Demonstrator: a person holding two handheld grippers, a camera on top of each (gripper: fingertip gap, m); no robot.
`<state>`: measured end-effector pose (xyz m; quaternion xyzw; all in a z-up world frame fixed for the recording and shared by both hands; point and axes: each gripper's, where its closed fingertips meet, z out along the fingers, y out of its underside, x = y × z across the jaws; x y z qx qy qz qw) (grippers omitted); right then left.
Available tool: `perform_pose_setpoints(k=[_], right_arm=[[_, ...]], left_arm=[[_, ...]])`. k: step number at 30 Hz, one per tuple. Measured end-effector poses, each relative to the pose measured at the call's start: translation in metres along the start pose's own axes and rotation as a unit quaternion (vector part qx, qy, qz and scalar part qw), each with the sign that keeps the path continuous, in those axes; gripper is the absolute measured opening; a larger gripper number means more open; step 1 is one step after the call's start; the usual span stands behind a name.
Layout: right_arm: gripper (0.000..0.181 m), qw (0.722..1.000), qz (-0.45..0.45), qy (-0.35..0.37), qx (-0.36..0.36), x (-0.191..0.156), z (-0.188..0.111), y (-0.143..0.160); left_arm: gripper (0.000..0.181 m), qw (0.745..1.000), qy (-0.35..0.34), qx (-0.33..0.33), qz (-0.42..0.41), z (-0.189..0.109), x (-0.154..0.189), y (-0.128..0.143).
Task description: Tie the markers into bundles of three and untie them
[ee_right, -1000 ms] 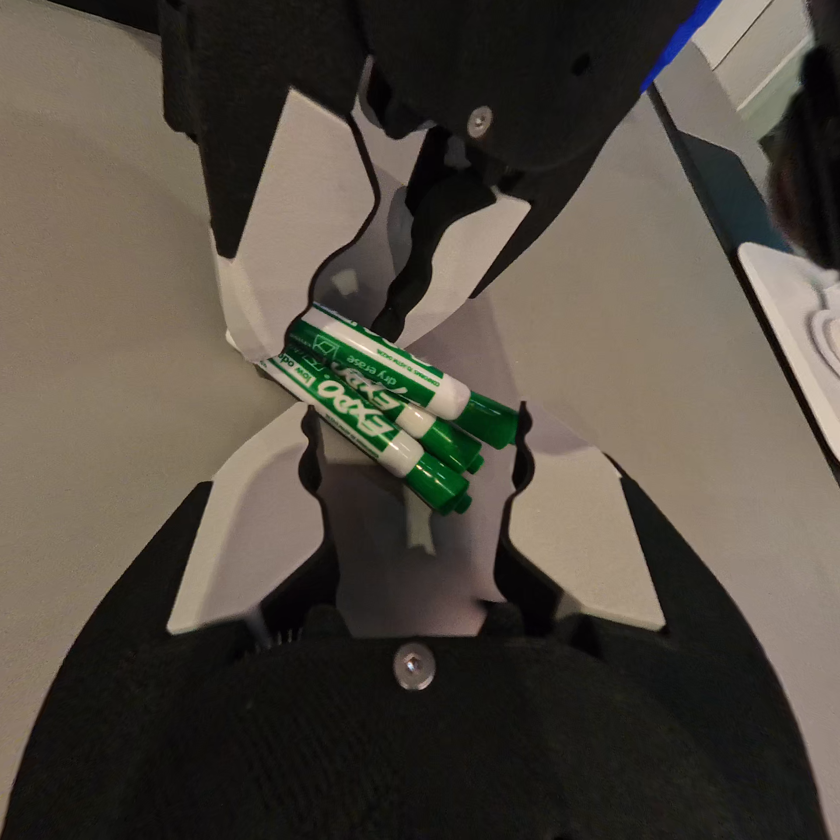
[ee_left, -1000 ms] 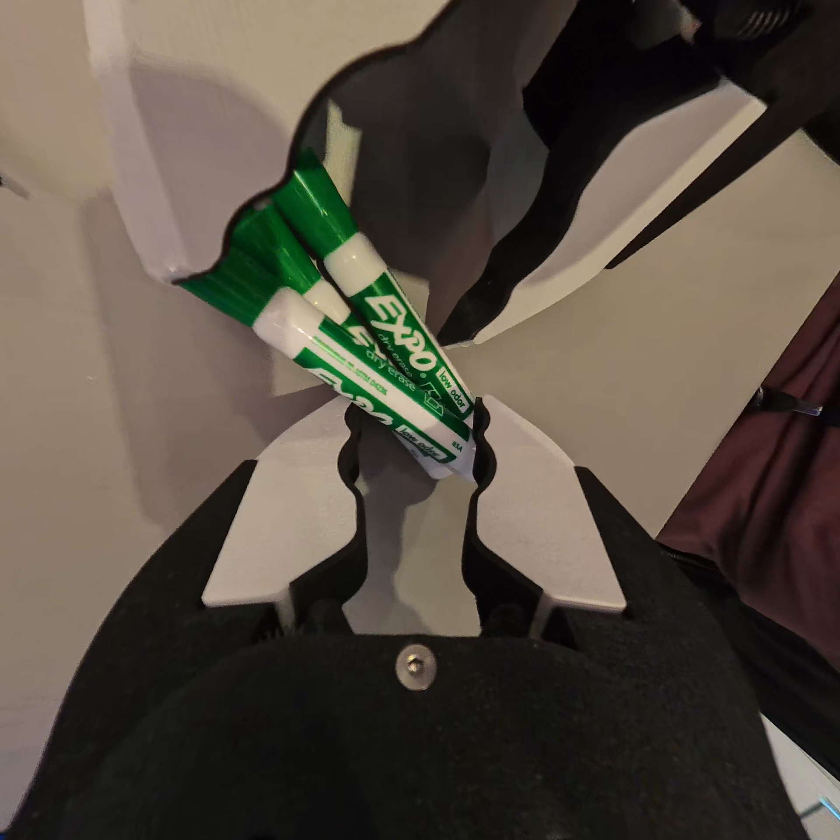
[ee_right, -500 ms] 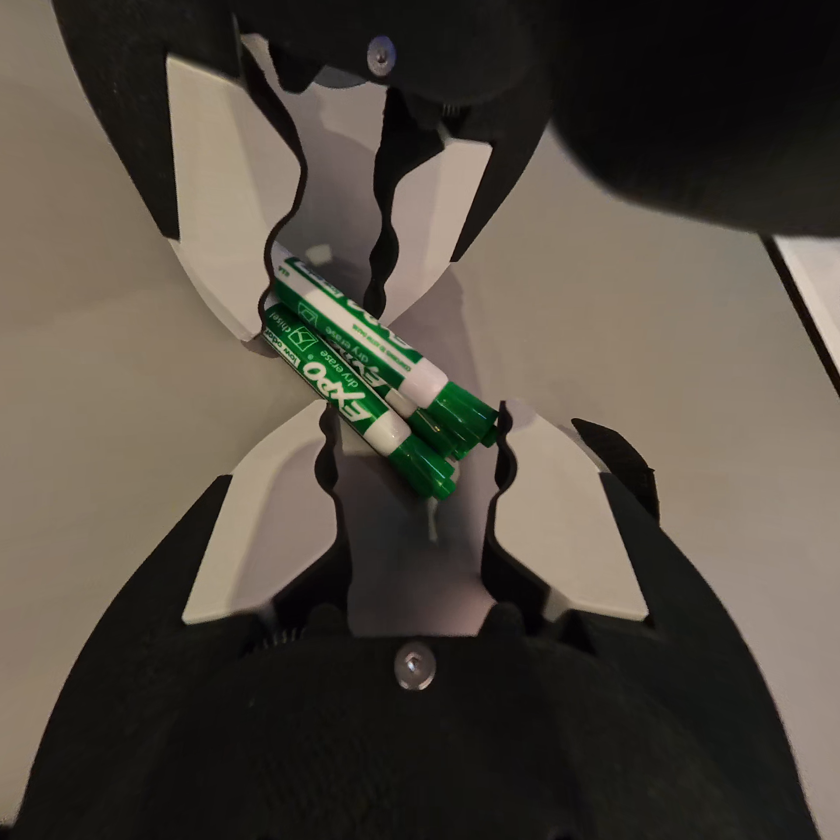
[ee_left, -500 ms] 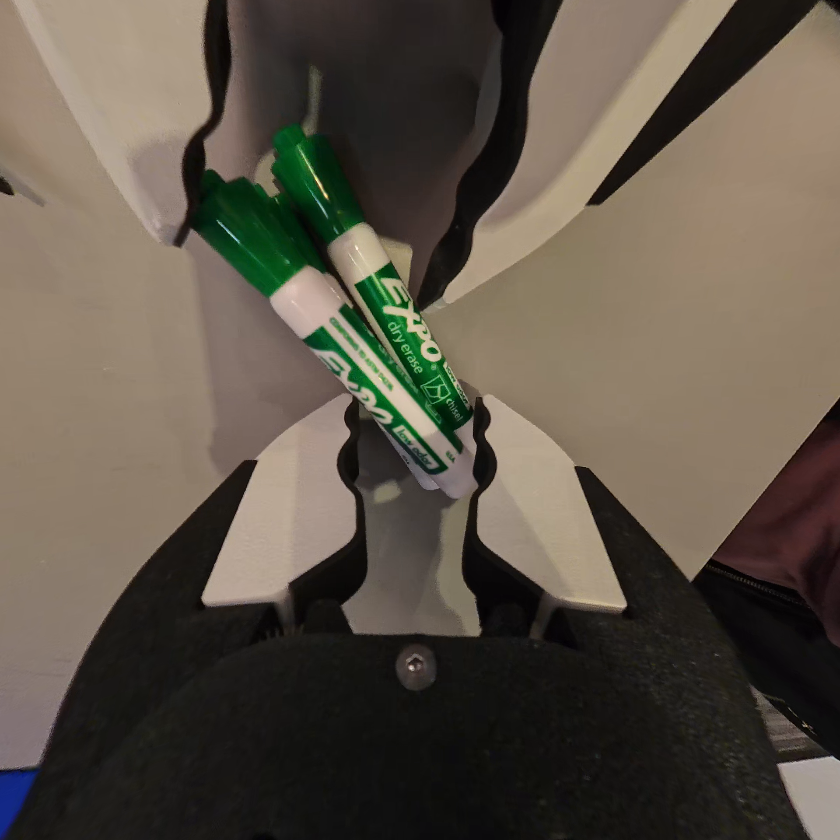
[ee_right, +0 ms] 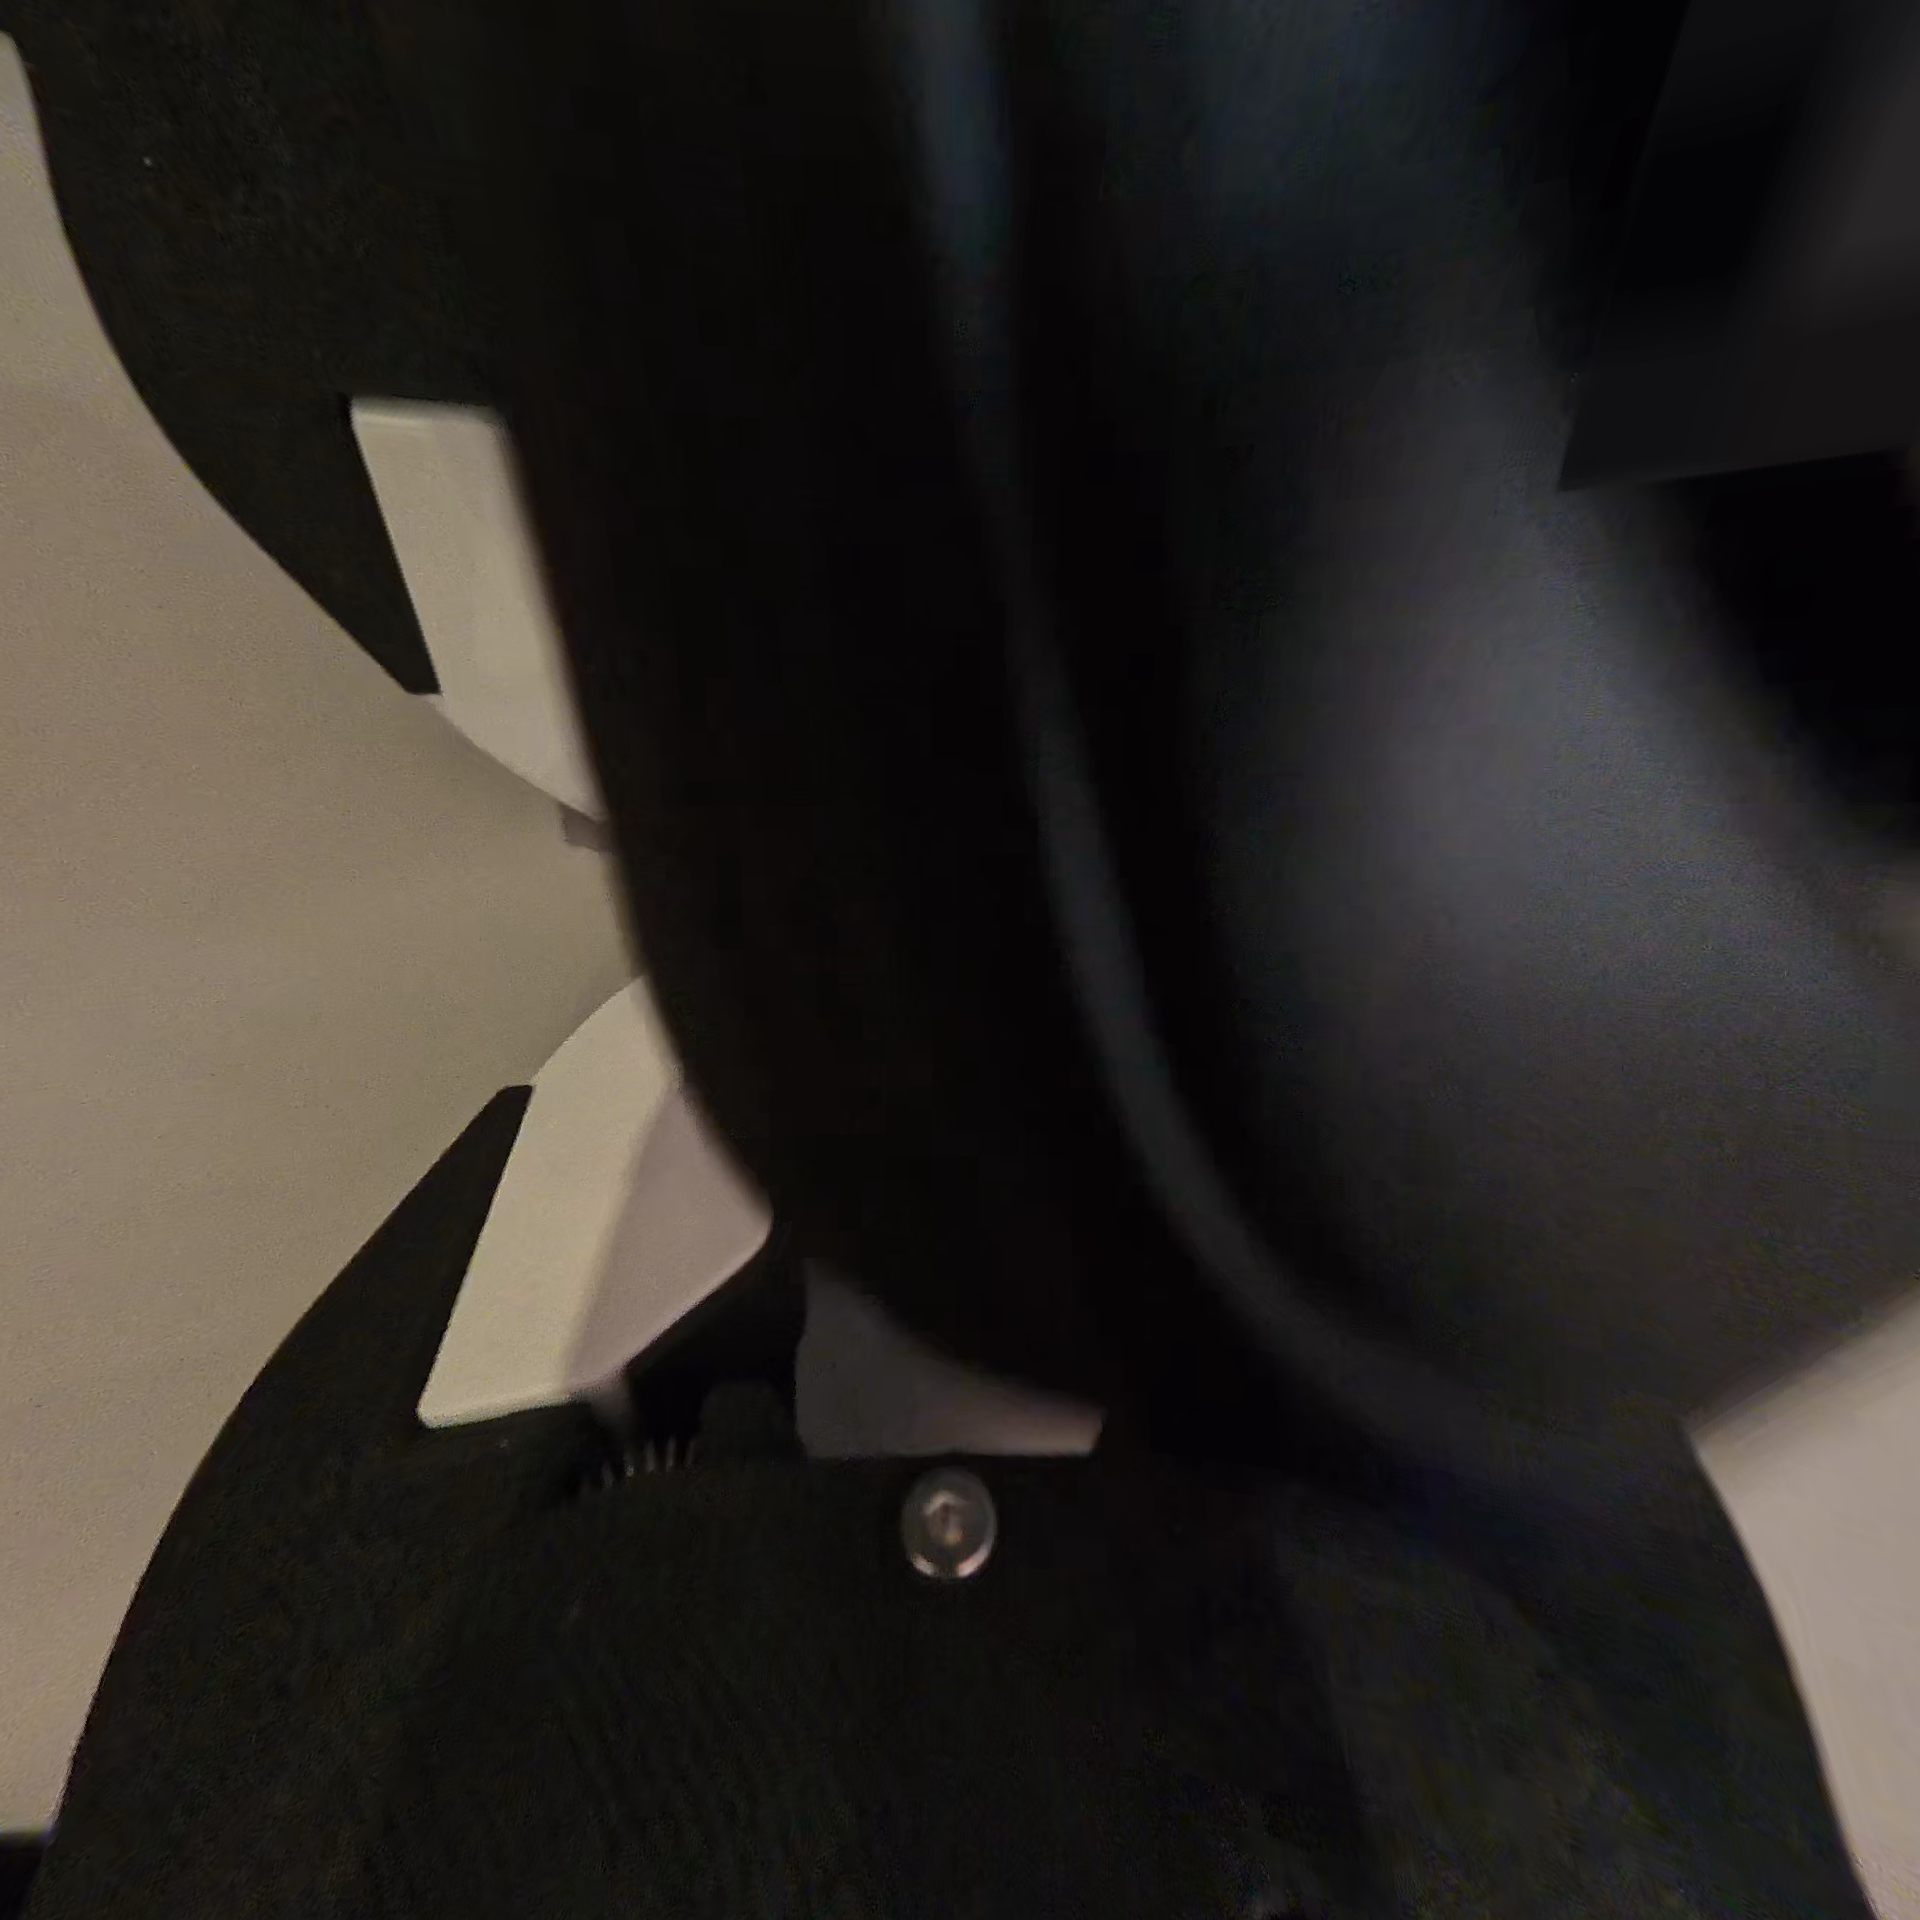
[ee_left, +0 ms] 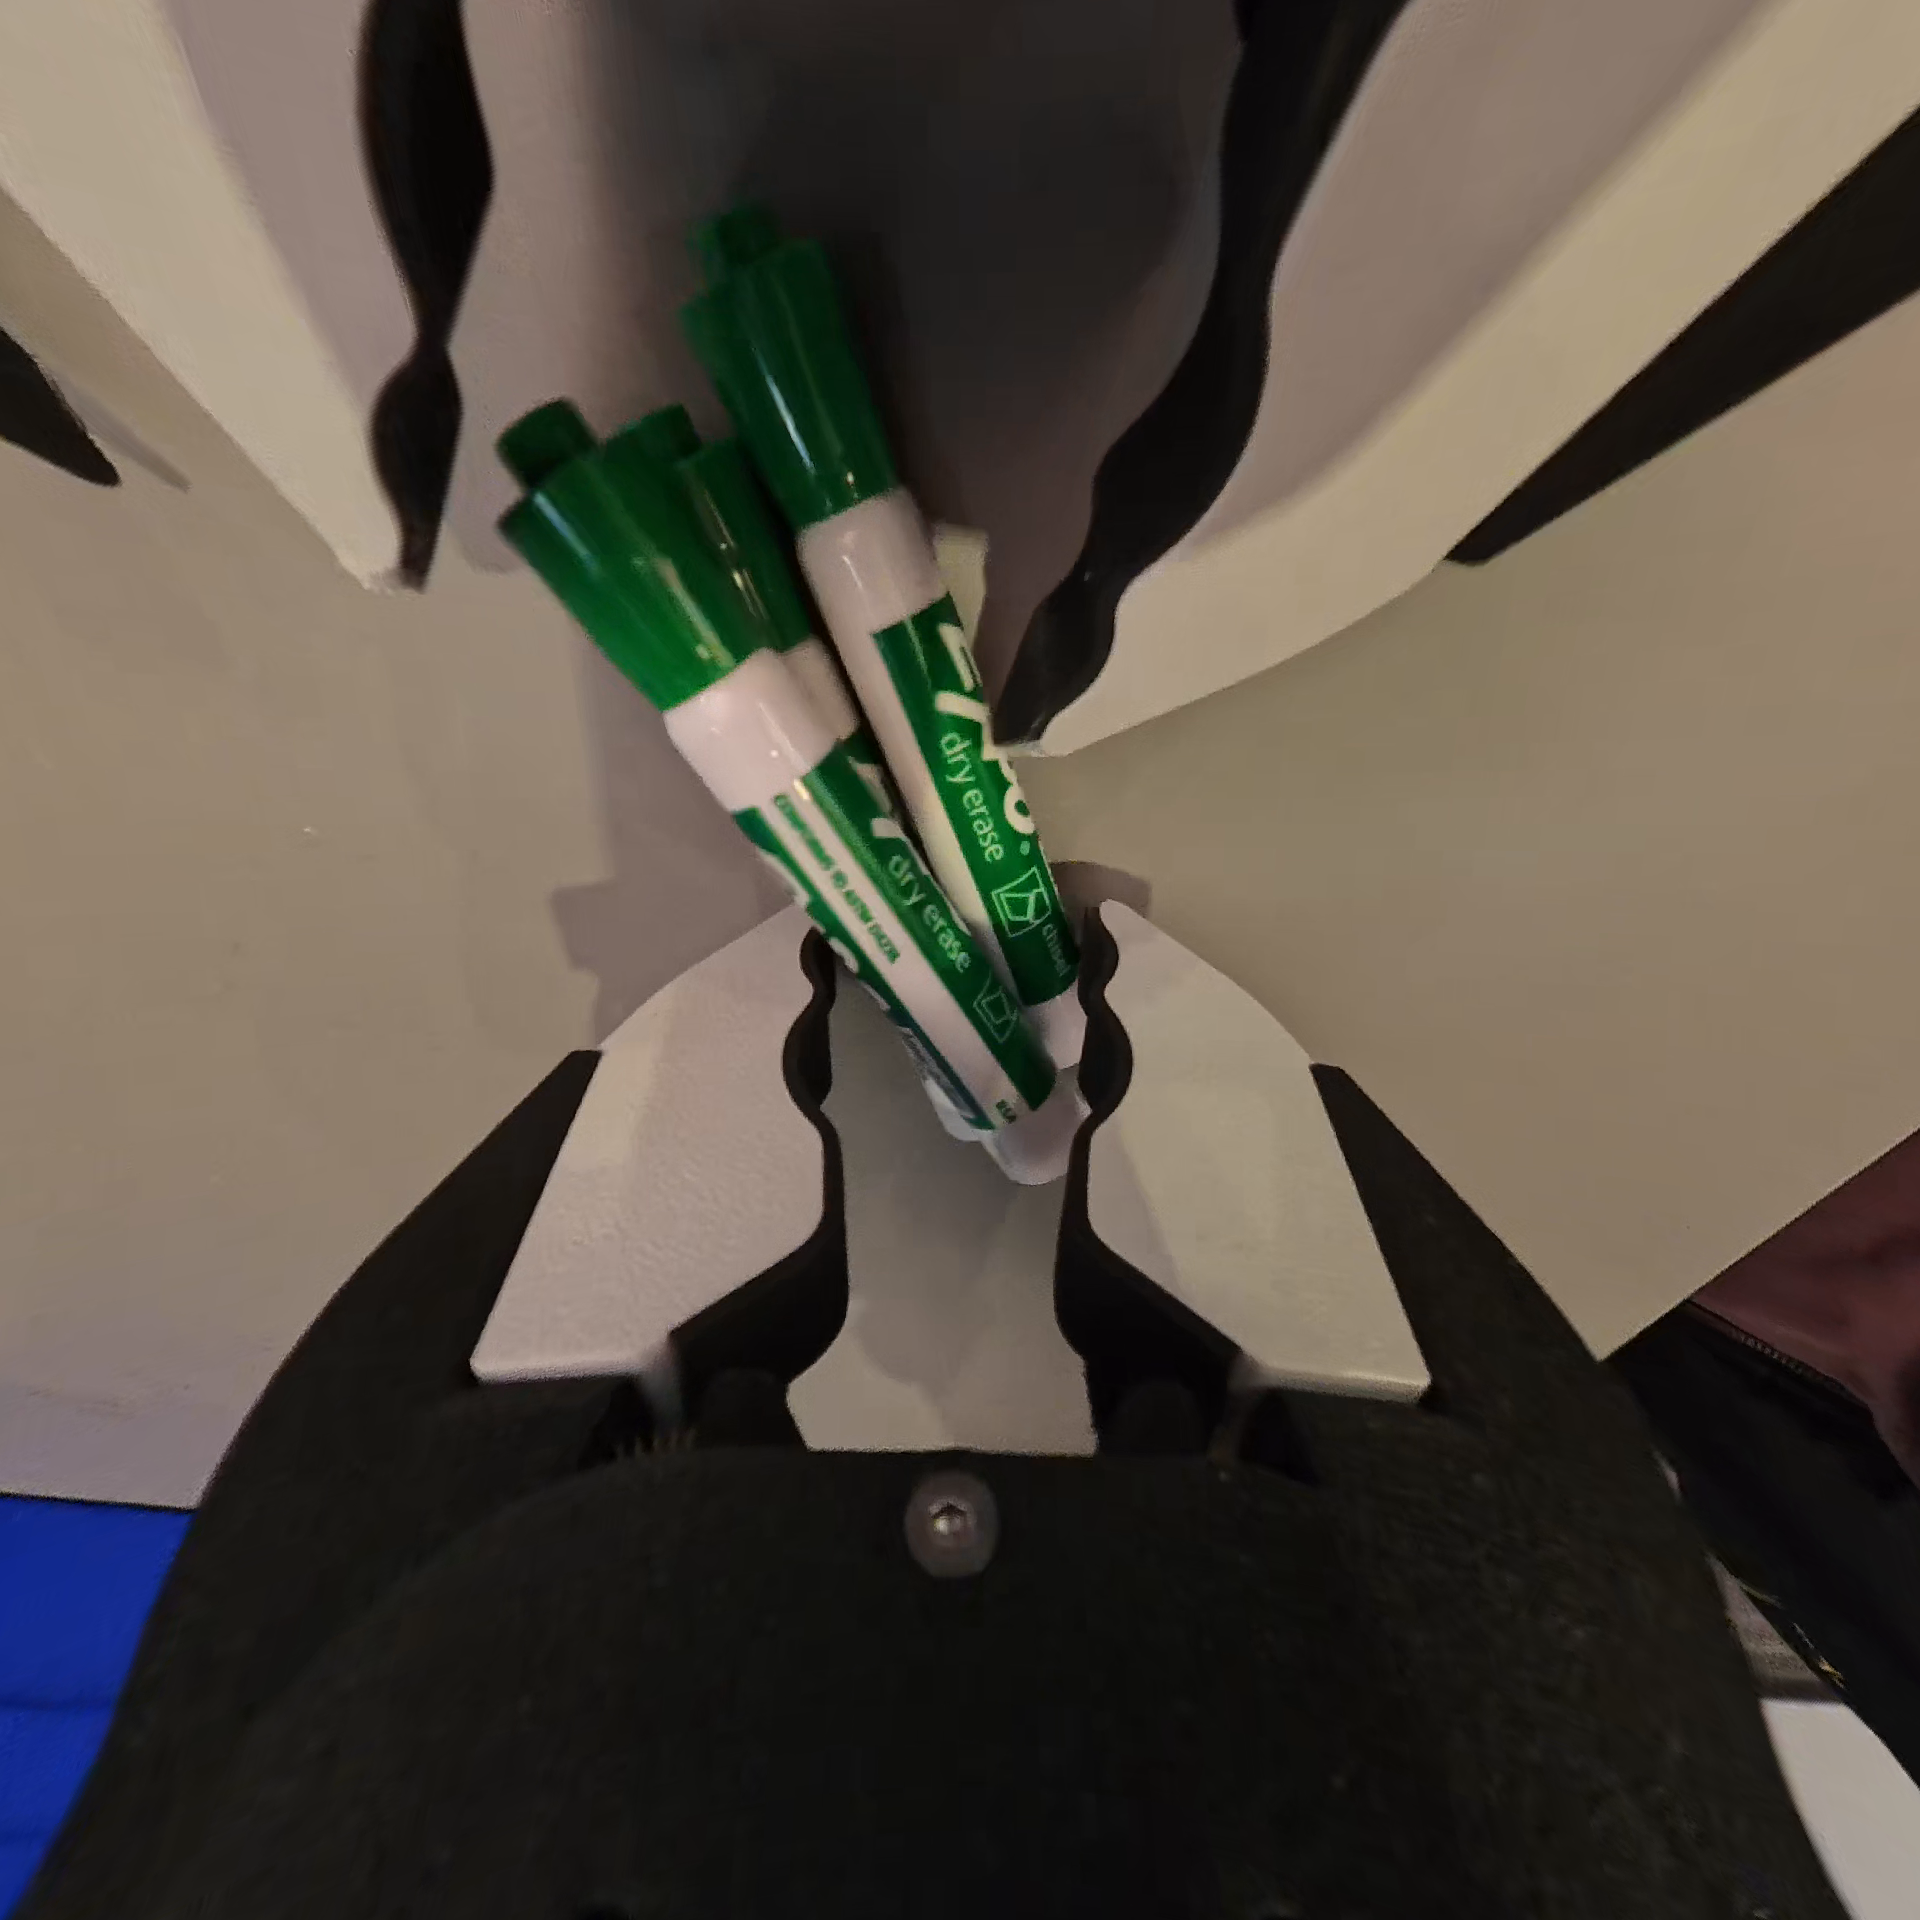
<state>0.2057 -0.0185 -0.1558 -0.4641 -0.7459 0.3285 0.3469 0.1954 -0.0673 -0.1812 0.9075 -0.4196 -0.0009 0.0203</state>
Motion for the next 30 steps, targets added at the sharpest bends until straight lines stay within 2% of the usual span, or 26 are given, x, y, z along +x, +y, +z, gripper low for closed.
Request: perform_pose_setpoints(k=[1, 10, 14, 19, 22, 24, 30], right_arm=[[0.07, 1.0, 0.004, 0.0, 0.002, 0.001, -0.001, 0.0], [0.055, 0.996, 0.049, -0.026, -0.064, -0.002, -0.016, 0.027], [0.051, 0.992, 0.084, -0.05, -0.076, -0.011, -0.019, 0.025], [0.045, 0.988, 0.111, -0.024, -0.107, -0.006, -0.028, 0.022], [0.036, 0.98, 0.137, -0.028, -0.145, -0.01, -0.035, 0.028], [0.022, 0.975, 0.14, -0.028, -0.169, -0.012, -0.039, 0.034], [0.016, 0.968, 0.184, -0.029, -0.169, -0.011, -0.035, 0.041]], left_arm=[[0.043, 1.0, -0.002, 0.006, -0.001, 0.0, -0.001, 0.0], [0.04, 1.0, -0.004, 0.019, -0.01, 0.0, -0.002, 0.0], [0.04, 0.999, 0.0, 0.039, -0.015, 0.0, -0.002, -0.001], [0.039, 0.998, 0.017, 0.056, -0.025, -0.001, -0.002, -0.001], [0.039, 0.998, 0.01, 0.063, -0.015, -0.001, -0.002, -0.001], [0.04, 0.998, 0.007, 0.061, -0.01, -0.001, -0.002, -0.001], [0.04, 0.998, 0.011, 0.057, -0.007, -0.001, -0.002, 0.0]])
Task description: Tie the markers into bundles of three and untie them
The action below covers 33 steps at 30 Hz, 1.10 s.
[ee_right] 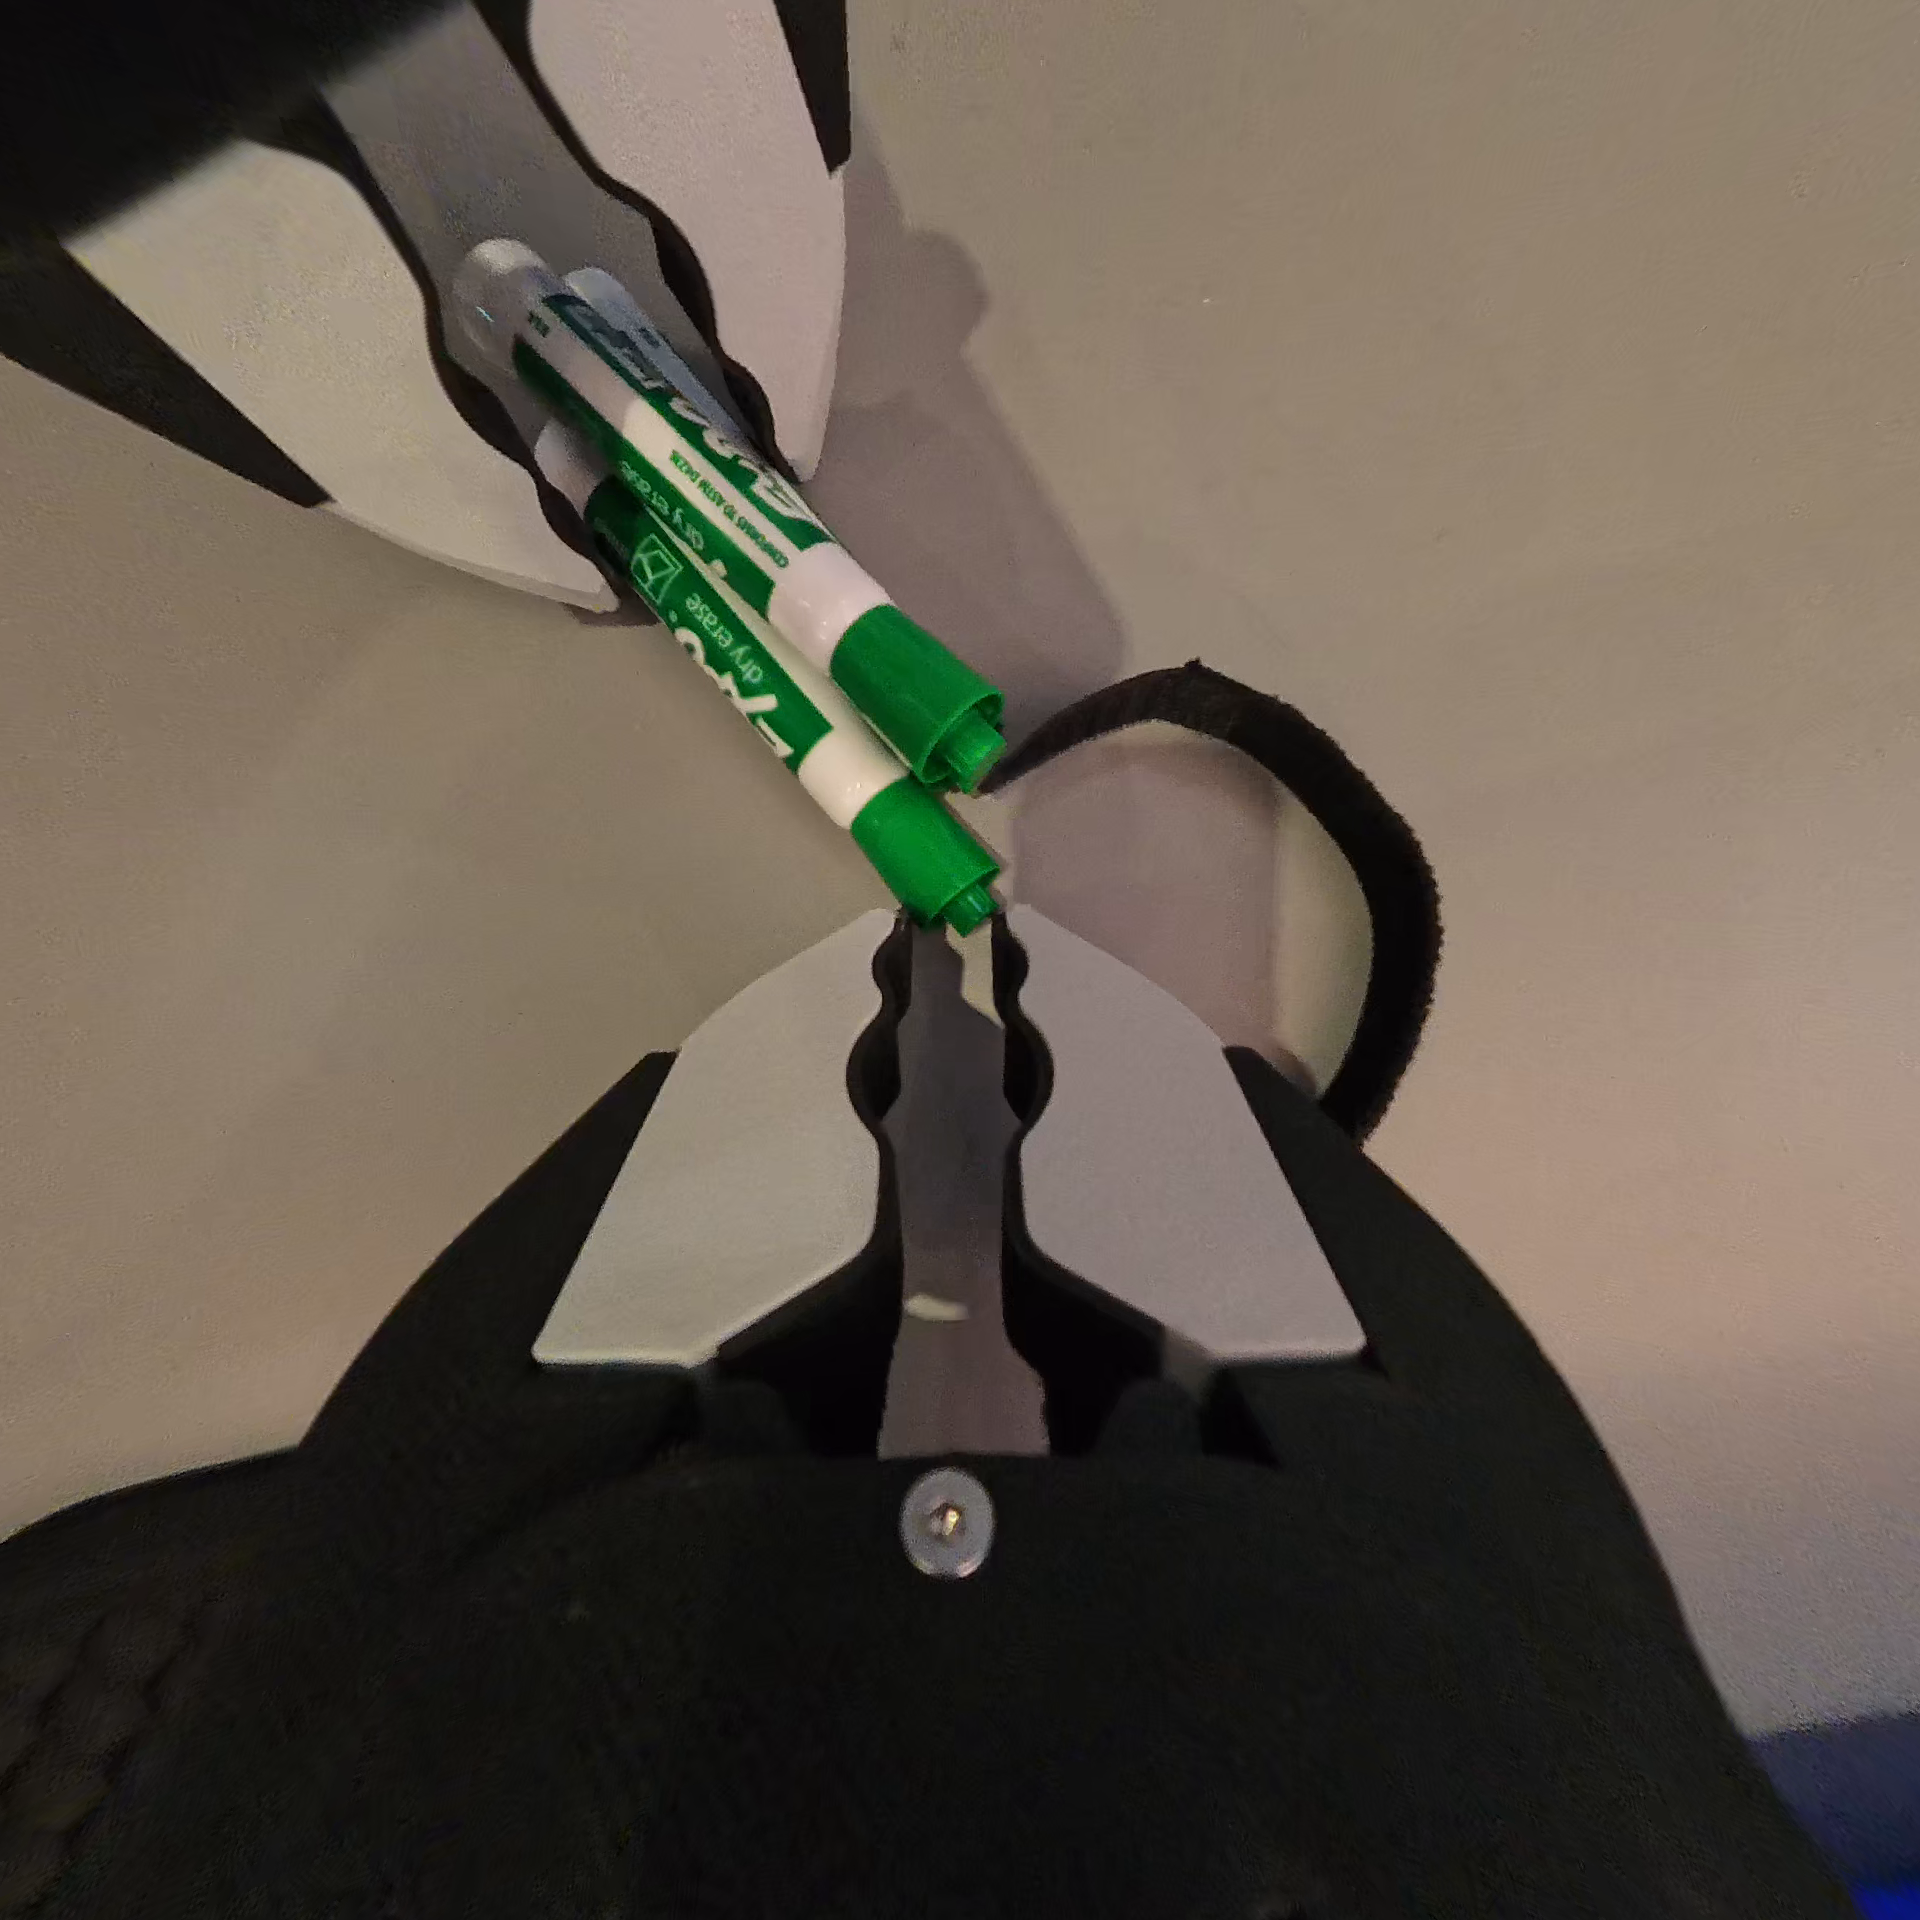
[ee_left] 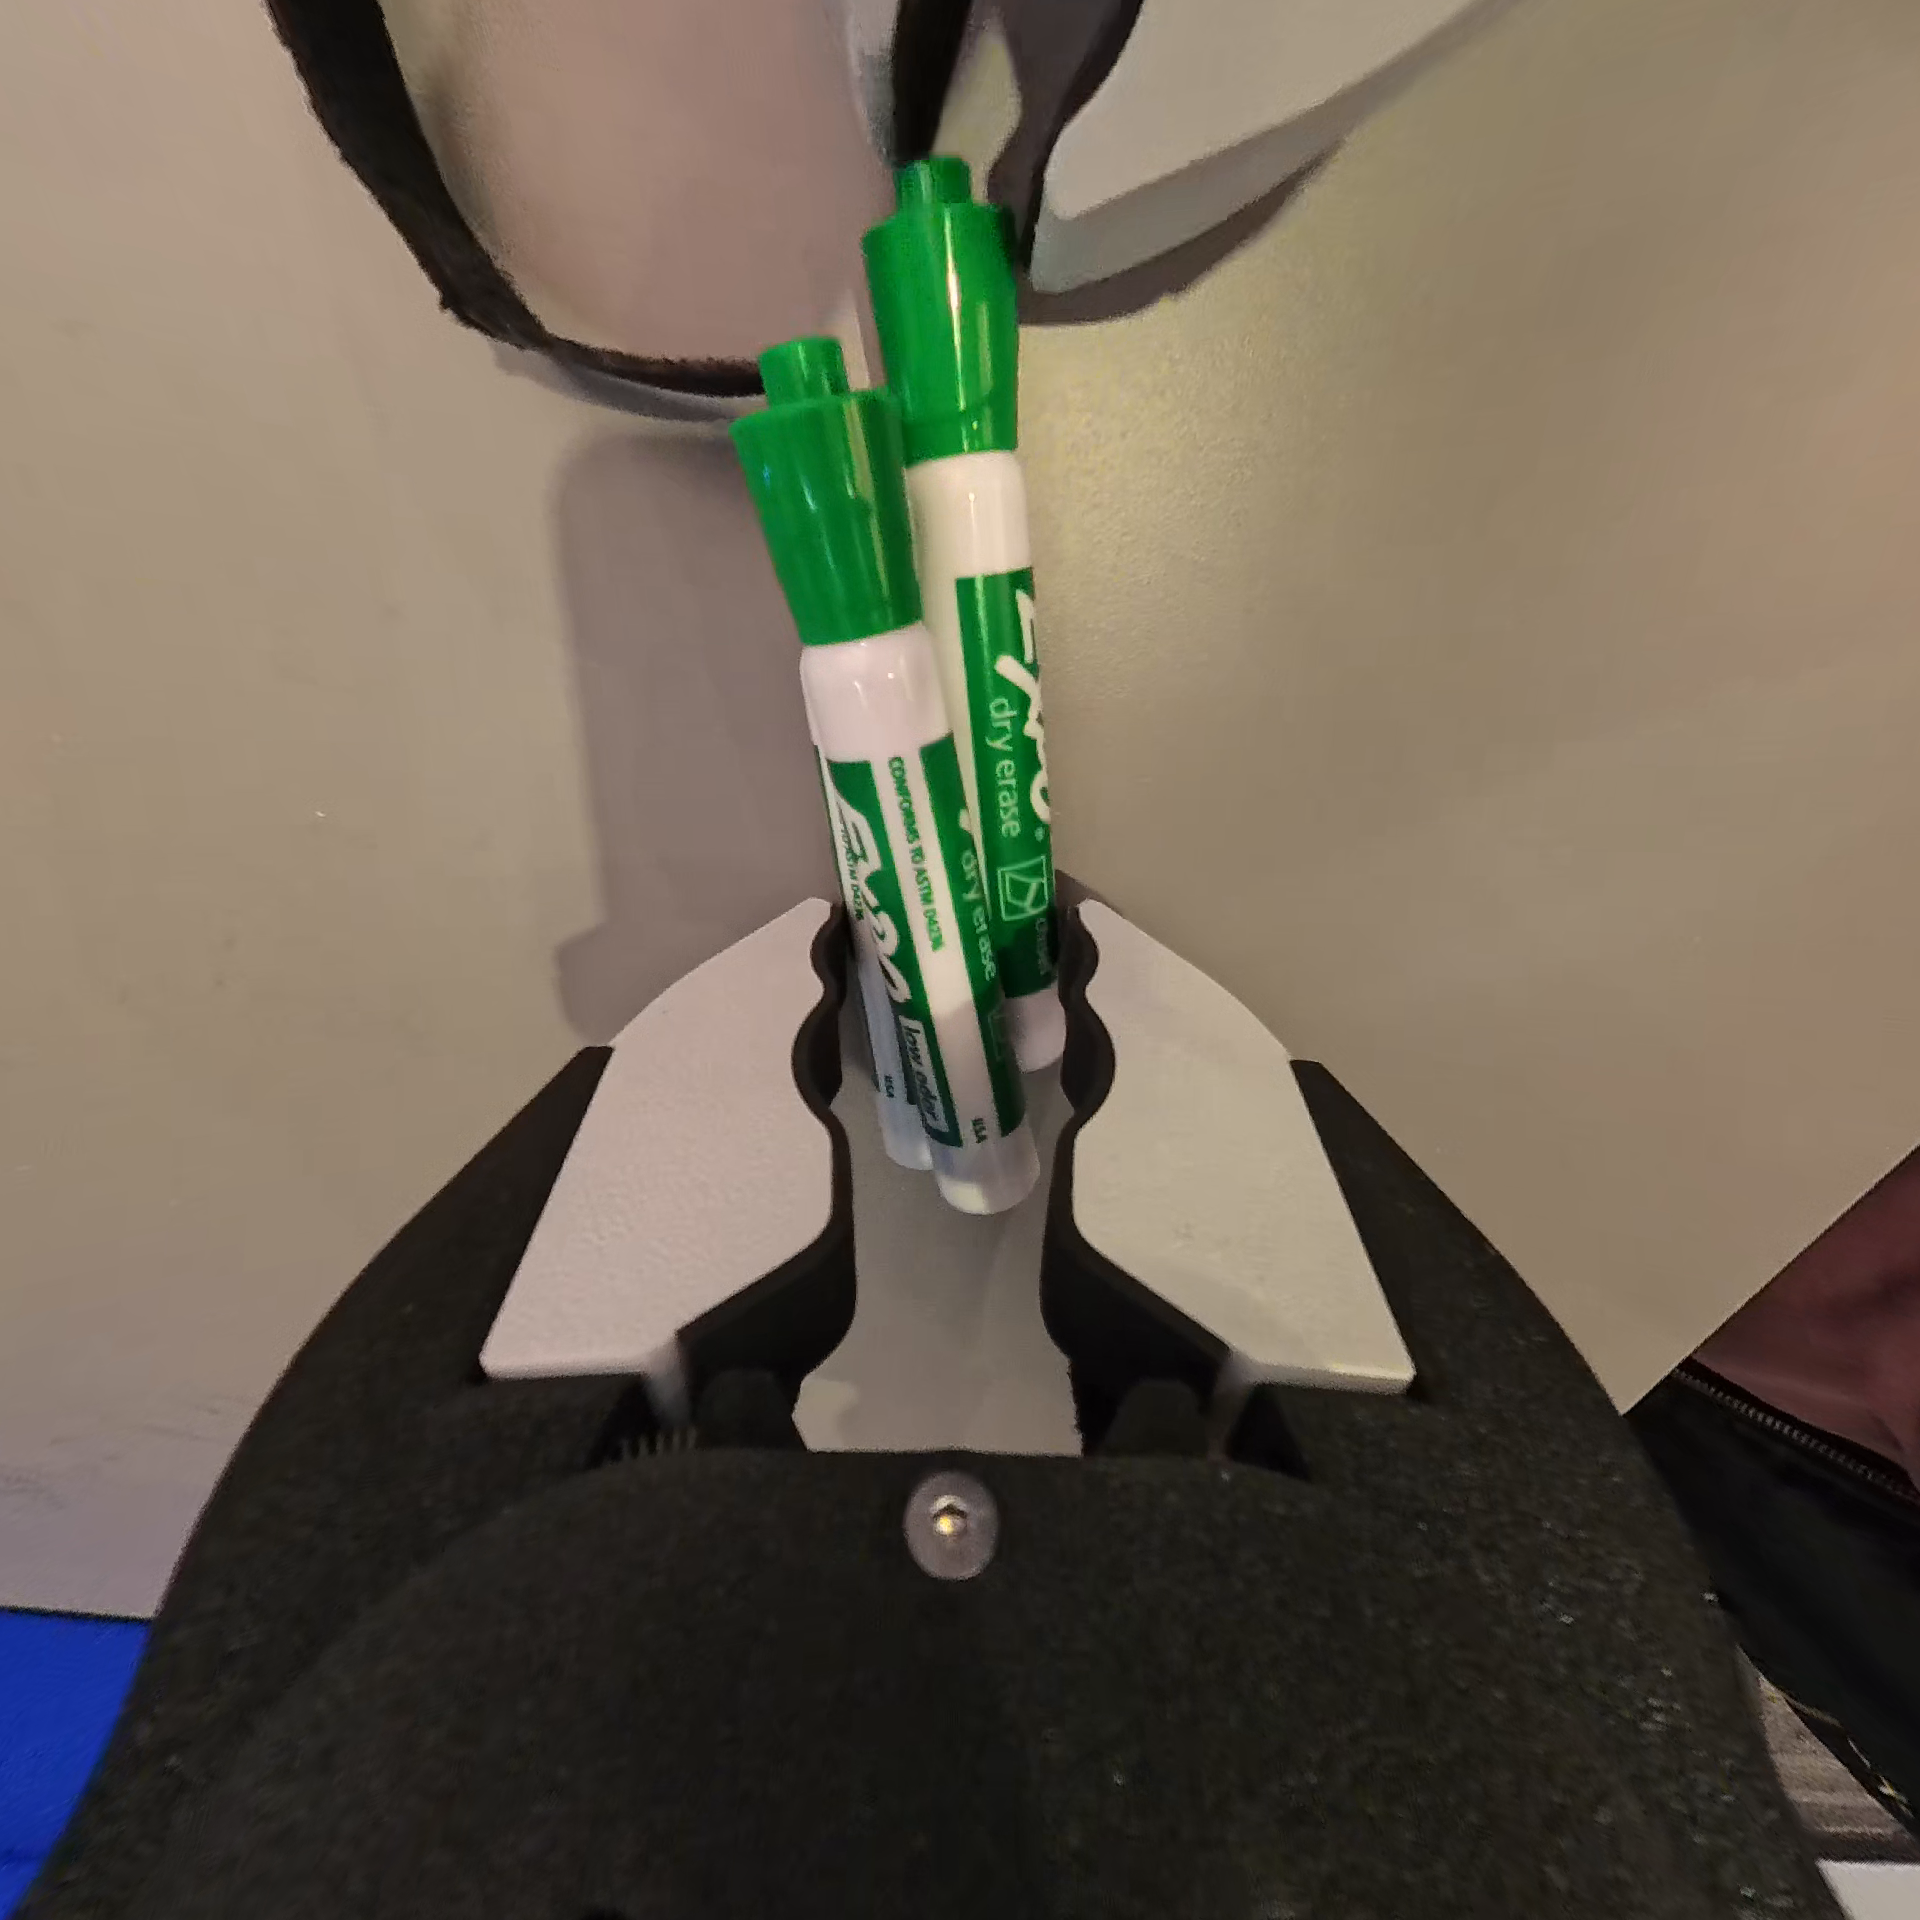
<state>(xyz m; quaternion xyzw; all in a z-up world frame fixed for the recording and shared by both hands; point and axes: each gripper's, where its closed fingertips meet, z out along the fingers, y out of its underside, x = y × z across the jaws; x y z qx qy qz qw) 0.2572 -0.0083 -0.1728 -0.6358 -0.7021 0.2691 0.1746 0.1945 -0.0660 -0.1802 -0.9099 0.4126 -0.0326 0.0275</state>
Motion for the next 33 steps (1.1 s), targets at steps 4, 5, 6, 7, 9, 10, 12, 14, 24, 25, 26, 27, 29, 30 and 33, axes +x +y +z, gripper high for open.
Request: perform_pose_setpoints(k=[4, 5, 6, 7, 9, 10, 12, 14, 24, 25, 26, 27, 29, 30, 33], right_arm=[[0.015, 0.999, 0.0, -0.021, 0.025, -0.003, 0.004, -0.006], [0.015, 0.999, 0.004, -0.033, 0.03, -0.005, 0.005, -0.007], [0.015, 0.999, 0.006, -0.041, 0.032, -0.006, 0.006, -0.007], [0.014, 0.998, 0.006, -0.044, 0.034, -0.007, 0.005, -0.007], [0.015, 0.998, 0.005, -0.045, 0.049, -0.006, 0.003, -0.011], [0.015, 0.997, 0.006, -0.044, 0.06, -0.005, 0.002, -0.014], [0.015, 0.996, 0.01, -0.049, 0.078, -0.005, 0.001, -0.02], [0.015, 0.996, 0.015, -0.053, 0.071, -0.006, 0.003, -0.018], [0.02, 0.993, 0.016, -0.062, 0.097, -0.009, 0.004, -0.027], [0.021, 0.993, 0.012, -0.058, 0.105, -0.008, 0.002, -0.029], [0.022, 0.992, 0.005, -0.052, 0.115, -0.007, 0.0, -0.032], [0.023, 0.991, -0.001, -0.047, 0.125, -0.005, -0.002, -0.035], [0.023, 0.989, -0.009, -0.042, 0.144, -0.004, -0.005, -0.04], [0.023, 0.987, -0.012, -0.036, 0.157, -0.003, -0.008, -0.044], [0.023, 0.978, -0.02, -0.034, 0.206, -0.006, -0.018, -0.061]], left_arm=[[0.041, 1.0, -0.009, 0.003, 0.007, 0.0, 0.0, 0.0], [0.041, 1.0, -0.011, 0.003, 0.008, 0.0, 0.0, 0.0], [0.04, 1.0, -0.013, 0.004, 0.008, 0.0, 0.0, 0.0], [0.04, 1.0, -0.015, 0.004, 0.009, 0.001, 0.001, 0.0], [0.04, 1.0, -0.016, 0.005, 0.007, 0.001, 0.001, 0.0], [0.04, 1.0, -0.016, 0.005, 0.007, 0.001, 0.001, 0.0], [0.04, 1.0, -0.015, 0.006, 0.006, 0.001, 0.001, 0.0], [0.041, 1.0, -0.014, 0.005, 0.007, 0.0, 0.001, 0.0], [0.042, 1.0, -0.02, -0.006, 0.015, 0.001, 0.002, 0.001], [0.042, 1.0, -0.019, -0.003, 0.016, 0.001, 0.002, 0.001], [0.041, 1.0, -0.019, 0.0, 0.015, 0.001, 0.002, 0.001], [0.041, 1.0, -0.02, 0.003, 0.015, 0.001, 0.002, 0.001], [0.041, 1.0, -0.019, 0.006, 0.014, 0.001, 0.002, 0.001], [0.041, 1.0, -0.02, 0.005, 0.013, 0.001, 0.002, 0.001], [0.041, 1.0, -0.019, 0.003, 0.015, 0.001, 0.002, 0.001]])
